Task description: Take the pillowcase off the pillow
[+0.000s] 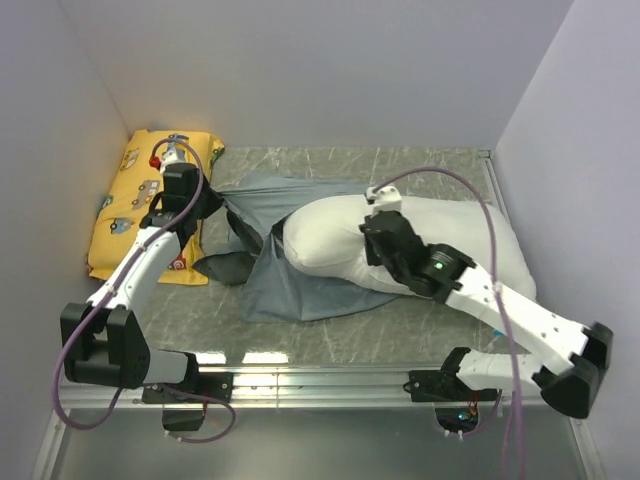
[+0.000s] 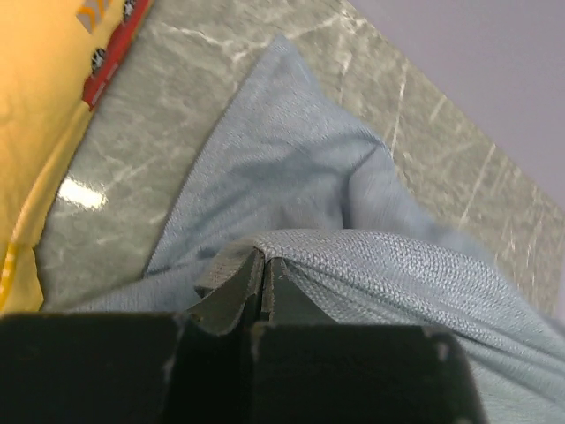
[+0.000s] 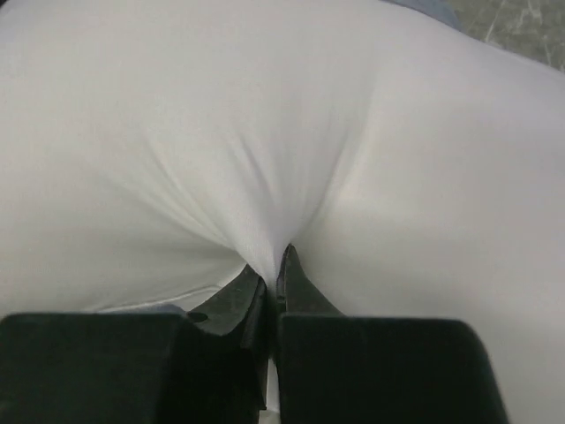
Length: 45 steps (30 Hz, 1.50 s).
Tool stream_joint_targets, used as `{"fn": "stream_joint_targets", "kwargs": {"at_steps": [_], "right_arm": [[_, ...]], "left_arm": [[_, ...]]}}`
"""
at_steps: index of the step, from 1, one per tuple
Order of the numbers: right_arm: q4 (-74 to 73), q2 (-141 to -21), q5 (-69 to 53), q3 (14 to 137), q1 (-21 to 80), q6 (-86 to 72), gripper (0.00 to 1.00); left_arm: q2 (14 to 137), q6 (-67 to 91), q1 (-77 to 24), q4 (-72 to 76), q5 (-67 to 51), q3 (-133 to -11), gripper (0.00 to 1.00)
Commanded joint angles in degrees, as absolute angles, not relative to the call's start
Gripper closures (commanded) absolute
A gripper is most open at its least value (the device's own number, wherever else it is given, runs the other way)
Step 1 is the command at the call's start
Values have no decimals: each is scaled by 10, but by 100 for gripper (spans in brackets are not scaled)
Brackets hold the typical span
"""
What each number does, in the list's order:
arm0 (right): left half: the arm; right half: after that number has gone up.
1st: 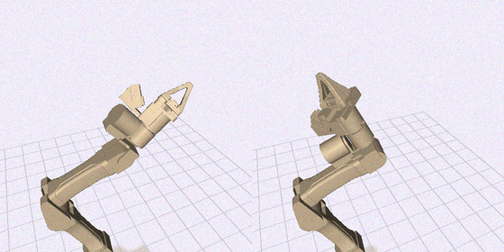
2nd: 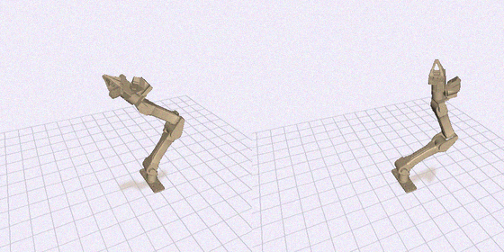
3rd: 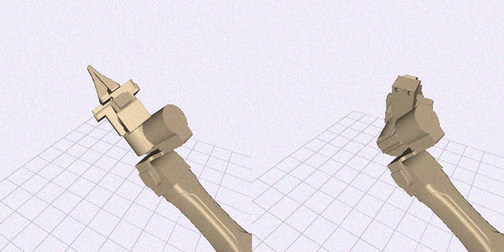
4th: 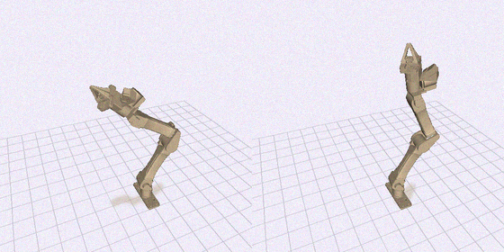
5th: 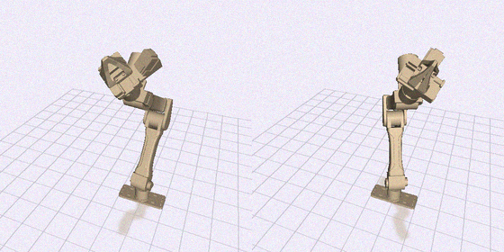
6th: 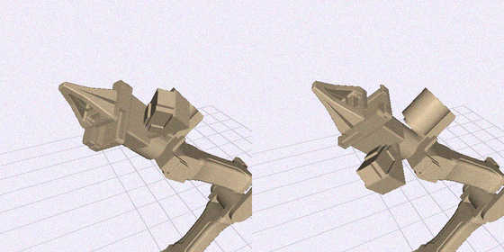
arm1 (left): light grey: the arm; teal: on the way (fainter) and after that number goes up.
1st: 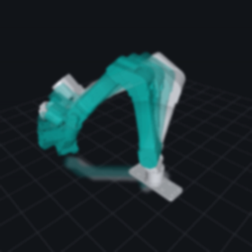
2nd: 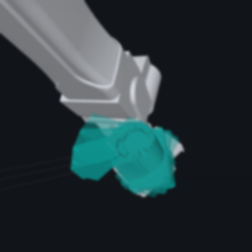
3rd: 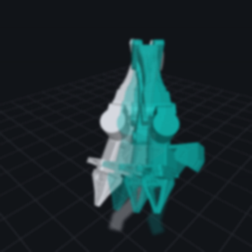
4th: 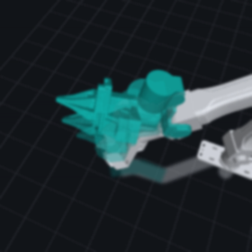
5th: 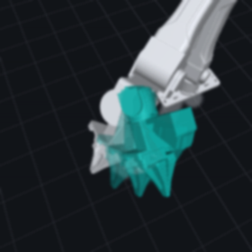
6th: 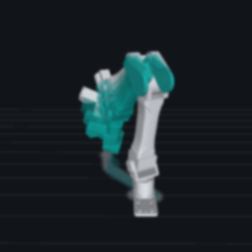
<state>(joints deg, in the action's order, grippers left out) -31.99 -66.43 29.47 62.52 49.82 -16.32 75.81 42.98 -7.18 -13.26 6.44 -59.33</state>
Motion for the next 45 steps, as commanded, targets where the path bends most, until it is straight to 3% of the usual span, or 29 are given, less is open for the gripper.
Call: {"fn": "stream_joint_targets", "kwargs": {"at_steps": [1,9,23,29,33,38,41,42,44,45], "right_arm": [[-355,-577,271,620,470,-175,100],[-367,-480,176,721,436,-183,100],[-341,-500,206,902,436,-182,100],[-325,-526,259,912,435,-166,100],[-292,-610,299,901,433,-142,100],[-129,-695,361,782,432,-168,100],[-50,-737,349,722,434,-204,100],[-39,-763,339,712,436,-232,100],[-6,-782,309,679,448,-256,100],[-1,-797,304,664,453,-265,100]], "left_arm": [[780,435,-47,-87,83,-628,100],[824,458,-51,-42,55,-593,100],[883,478,-118,30,62,-528,100],[864,492,-169,64,66,-472,100],[810,497,-220,76,83,-429,100],[715,504,-243,75,67,-376,100],[652,505,-250,72,55,-348,92],[637,503,-250,63,55,-345,82],[595,492,-250,32,56,-348,73],[582,488,-250,19,57,-352,64]]}}
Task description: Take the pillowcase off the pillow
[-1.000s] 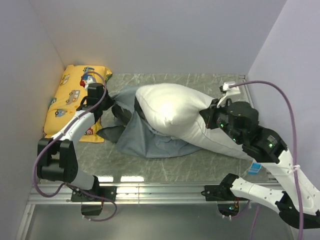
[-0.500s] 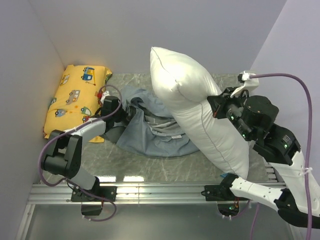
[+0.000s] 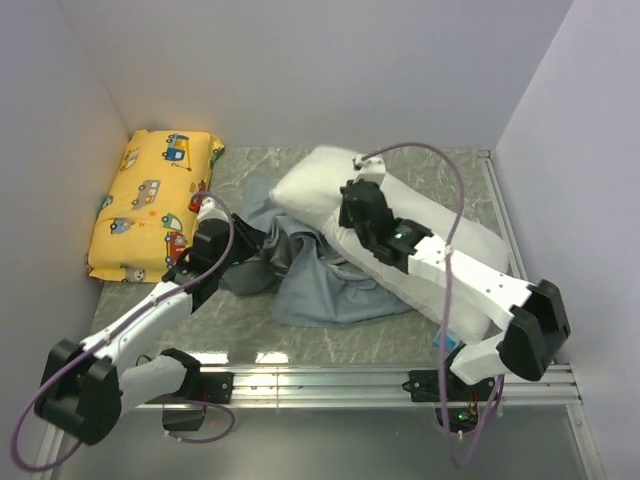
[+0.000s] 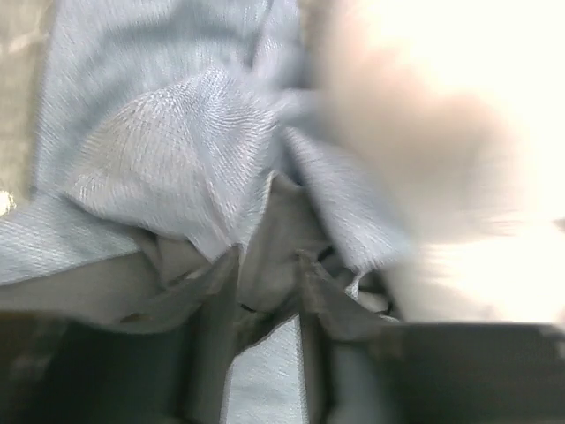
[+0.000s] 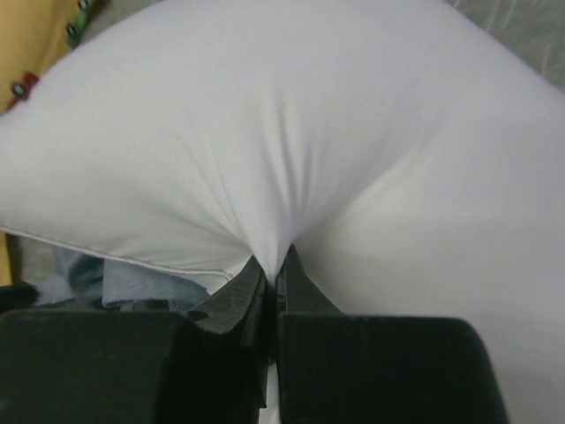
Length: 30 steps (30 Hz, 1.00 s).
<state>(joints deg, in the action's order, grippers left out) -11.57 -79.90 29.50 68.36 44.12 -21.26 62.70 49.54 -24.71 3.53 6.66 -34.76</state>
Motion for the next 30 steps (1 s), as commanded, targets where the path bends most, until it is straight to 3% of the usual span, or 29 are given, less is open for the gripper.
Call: {"fn": "stream_joint_targets", "kwargs": {"at_steps": [1,4,7,8,10,11,14,16,17,18,21,30], "right_arm": [[22,-805,298,640,458,-270,100],[31,-830,257,609,461,-294,100],[14,-812,235,589,460,-301,100],[6,-789,222,587,461,-299,95],[-33,-759,212,598,459,-283,81],[-53,-732,207,607,460,-278,61],[-118,-672,195,642,460,-261,32],[-142,-637,192,642,459,-259,24],[-149,-599,195,639,459,-256,10],[-155,-579,197,627,458,-253,6],[-169,-502,220,591,455,-248,4],[-190,-367,265,482,447,-248,2]], "left_arm": [[569,476,-250,5,57,-363,60],[513,451,-250,-51,56,-393,46],[483,416,-250,-98,48,-424,43],[477,407,-250,-109,41,-431,43],[467,384,-250,-140,32,-452,41],[466,378,-250,-152,29,-460,39],[457,358,-250,-184,23,-484,35],[440,352,-250,-199,29,-487,34],[432,352,-250,-200,38,-485,33],[424,350,-250,-201,41,-483,33],[398,347,-250,-207,49,-470,28],[340,342,-250,-209,63,-433,28]]}}
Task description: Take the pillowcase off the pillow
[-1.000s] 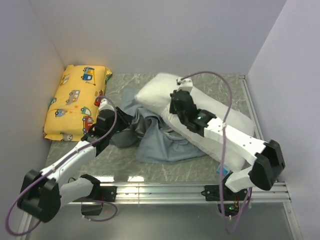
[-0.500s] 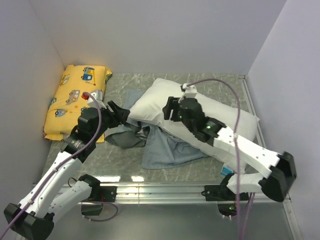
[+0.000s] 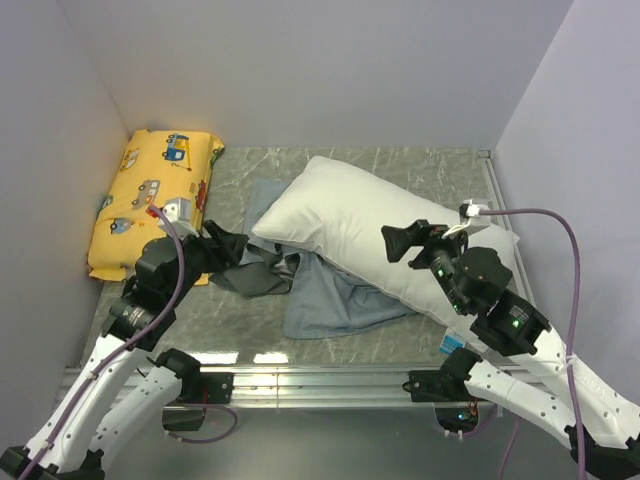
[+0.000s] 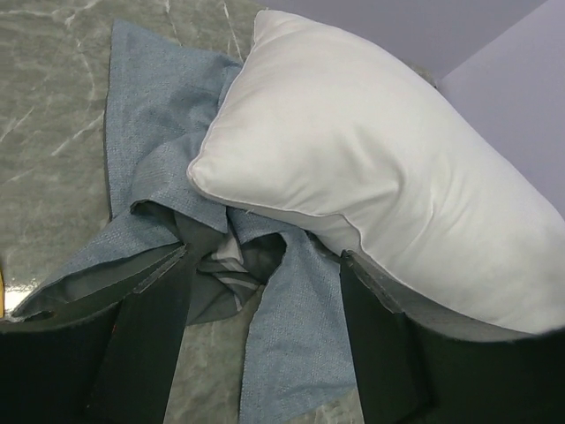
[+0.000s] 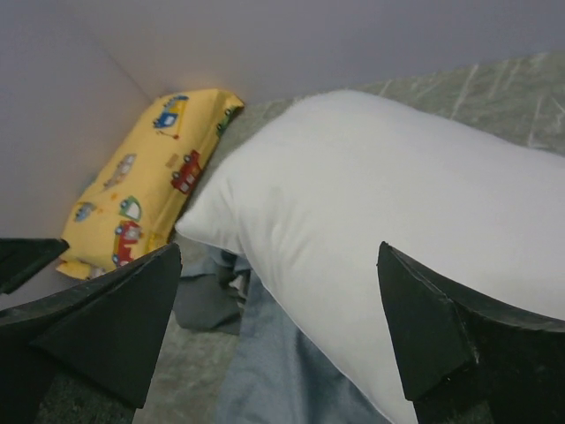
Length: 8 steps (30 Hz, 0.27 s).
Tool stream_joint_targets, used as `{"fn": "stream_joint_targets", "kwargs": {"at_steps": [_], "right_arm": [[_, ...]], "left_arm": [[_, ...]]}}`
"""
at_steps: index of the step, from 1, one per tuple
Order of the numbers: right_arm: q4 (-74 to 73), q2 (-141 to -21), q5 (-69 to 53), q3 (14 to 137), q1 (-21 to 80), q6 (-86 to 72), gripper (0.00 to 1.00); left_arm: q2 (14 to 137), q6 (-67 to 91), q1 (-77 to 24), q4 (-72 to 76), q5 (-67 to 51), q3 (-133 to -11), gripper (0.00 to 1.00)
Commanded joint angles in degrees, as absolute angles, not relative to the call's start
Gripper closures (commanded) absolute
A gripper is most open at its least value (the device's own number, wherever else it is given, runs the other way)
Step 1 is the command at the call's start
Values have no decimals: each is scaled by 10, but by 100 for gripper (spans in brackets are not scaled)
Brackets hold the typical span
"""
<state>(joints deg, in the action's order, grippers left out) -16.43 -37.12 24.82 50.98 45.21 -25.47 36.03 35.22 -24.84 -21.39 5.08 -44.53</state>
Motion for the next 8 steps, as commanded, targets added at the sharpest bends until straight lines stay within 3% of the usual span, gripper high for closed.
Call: {"fn": "stream_joint_targets", "kwargs": {"at_steps": [1,8], "right_arm": [[-191,-366,265,477,447,-249,2],[-190,-380,241,474,446,-250,0]], "left_arm": [[329,343,-250,-208,66,-430,28],[315,338,-250,-203,58,-436,29]]}}
